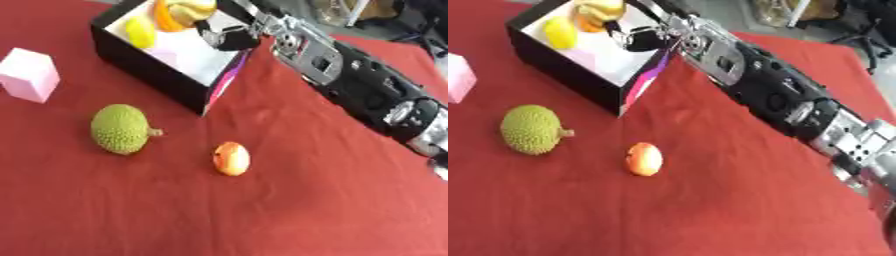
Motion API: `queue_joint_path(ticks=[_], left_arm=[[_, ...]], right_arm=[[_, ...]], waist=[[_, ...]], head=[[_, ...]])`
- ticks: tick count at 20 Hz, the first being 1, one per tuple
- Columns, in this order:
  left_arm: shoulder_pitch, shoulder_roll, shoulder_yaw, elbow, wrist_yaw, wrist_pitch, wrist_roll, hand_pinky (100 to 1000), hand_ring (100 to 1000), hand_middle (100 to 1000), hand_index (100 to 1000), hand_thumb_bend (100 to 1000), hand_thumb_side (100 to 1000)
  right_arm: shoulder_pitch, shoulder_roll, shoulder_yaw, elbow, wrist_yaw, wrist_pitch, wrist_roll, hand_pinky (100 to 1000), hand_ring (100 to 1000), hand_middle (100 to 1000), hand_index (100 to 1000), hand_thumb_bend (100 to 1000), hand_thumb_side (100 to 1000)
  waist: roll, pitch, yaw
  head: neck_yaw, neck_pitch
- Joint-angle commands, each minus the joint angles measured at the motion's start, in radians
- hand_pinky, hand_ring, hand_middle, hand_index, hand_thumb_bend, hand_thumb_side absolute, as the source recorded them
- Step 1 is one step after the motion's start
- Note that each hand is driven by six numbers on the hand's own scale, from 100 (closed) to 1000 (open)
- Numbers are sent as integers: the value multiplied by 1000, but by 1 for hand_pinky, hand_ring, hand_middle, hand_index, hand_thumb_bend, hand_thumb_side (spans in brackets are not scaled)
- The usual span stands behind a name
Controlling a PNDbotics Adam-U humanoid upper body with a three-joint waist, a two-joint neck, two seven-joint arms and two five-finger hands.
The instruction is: Pick up objects on the table and place them in the box.
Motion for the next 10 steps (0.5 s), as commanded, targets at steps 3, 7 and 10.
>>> queue_joint_path(ticks=[3,7,10], left_arm=[[-9,23,1,-17,-10,8,-11,769,852,783,819,100,650],[-7,23,1,-17,-12,7,-16,770,853,784,819,100,649],[-5,23,1,-17,-12,8,-17,770,853,784,820,100,650]], right_arm=[[-6,-20,-17,3,73,0,68,916,920,838,851,196,351],[-1,-19,-19,6,118,1,108,953,976,897,916,252,410],[0,-18,-24,13,148,10,140,986,1000,933,972,298,499]], waist=[[9,-11,-1],[8,-10,-1],[8,-10,-3]], head=[[-5,-16],[-7,-15],[-9,-15]])
